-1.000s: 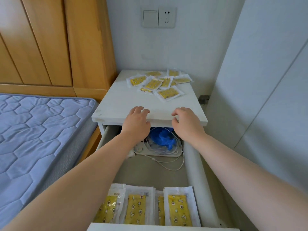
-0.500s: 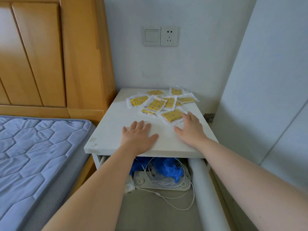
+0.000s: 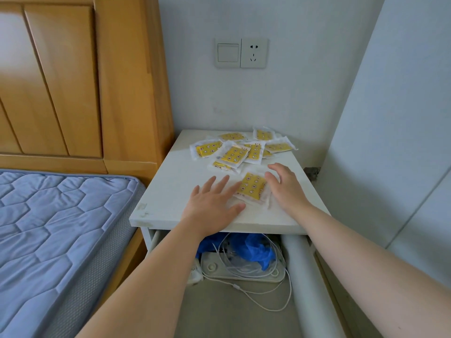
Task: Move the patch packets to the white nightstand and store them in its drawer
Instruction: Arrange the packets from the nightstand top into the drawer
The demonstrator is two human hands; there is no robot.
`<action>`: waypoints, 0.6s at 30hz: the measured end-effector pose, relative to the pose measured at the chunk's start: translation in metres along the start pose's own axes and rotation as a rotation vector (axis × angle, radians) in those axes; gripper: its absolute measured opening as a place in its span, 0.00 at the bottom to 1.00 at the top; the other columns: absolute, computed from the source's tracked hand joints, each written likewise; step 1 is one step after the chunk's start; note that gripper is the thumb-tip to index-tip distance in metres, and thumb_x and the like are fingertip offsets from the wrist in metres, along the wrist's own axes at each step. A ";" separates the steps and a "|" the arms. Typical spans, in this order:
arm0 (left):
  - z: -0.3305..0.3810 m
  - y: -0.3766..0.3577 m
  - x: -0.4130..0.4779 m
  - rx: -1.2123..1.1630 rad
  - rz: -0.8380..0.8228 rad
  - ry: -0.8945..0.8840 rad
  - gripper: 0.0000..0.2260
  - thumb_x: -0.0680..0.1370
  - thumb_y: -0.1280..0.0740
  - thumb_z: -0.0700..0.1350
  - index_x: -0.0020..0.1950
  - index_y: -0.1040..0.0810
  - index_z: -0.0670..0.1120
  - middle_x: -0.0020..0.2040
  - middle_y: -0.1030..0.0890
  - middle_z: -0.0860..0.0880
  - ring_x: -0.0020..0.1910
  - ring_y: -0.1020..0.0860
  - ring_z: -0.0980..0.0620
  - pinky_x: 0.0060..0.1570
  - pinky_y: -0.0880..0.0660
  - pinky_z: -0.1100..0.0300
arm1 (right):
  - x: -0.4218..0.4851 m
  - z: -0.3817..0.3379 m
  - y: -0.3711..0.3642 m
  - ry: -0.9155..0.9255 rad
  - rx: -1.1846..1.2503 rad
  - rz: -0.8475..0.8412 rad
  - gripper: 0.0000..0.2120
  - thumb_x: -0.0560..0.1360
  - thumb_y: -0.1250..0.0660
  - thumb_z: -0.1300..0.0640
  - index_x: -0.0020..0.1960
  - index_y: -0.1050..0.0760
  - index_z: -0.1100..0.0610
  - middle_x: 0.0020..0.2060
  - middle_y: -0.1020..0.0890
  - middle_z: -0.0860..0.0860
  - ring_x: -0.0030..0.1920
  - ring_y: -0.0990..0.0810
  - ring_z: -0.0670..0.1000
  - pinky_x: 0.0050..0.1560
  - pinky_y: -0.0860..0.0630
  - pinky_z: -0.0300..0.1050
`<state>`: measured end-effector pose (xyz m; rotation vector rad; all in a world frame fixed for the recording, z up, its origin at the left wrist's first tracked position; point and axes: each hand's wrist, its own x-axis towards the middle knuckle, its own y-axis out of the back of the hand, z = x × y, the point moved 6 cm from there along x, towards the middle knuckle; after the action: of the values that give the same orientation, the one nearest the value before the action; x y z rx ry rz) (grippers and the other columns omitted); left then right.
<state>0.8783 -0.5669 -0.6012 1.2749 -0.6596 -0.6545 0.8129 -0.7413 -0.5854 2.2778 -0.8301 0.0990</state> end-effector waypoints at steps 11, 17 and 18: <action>0.000 0.006 -0.004 -0.067 0.138 0.012 0.24 0.80 0.50 0.63 0.75 0.42 0.57 0.78 0.47 0.55 0.77 0.50 0.52 0.74 0.50 0.51 | 0.069 0.000 -0.029 -0.055 -0.256 -0.308 0.24 0.81 0.50 0.43 0.75 0.40 0.48 0.78 0.48 0.48 0.77 0.54 0.51 0.75 0.54 0.58; 0.001 -0.001 -0.002 0.008 0.019 -0.037 0.25 0.80 0.53 0.64 0.77 0.50 0.62 0.78 0.49 0.58 0.77 0.53 0.52 0.75 0.53 0.49 | 0.054 0.008 -0.033 -0.042 -0.368 -0.279 0.23 0.81 0.52 0.40 0.71 0.33 0.46 0.70 0.30 0.49 0.73 0.38 0.52 0.74 0.53 0.61; 0.001 0.001 -0.002 -0.003 0.033 -0.026 0.25 0.80 0.52 0.64 0.77 0.48 0.62 0.78 0.48 0.57 0.77 0.52 0.52 0.75 0.52 0.49 | 0.049 0.007 -0.026 -0.039 -0.309 -0.231 0.22 0.81 0.50 0.41 0.68 0.29 0.48 0.66 0.26 0.50 0.69 0.32 0.53 0.73 0.46 0.59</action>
<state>0.8766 -0.5659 -0.6007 1.2519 -0.6994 -0.6464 0.8665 -0.7578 -0.5917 2.0685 -0.5532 -0.1681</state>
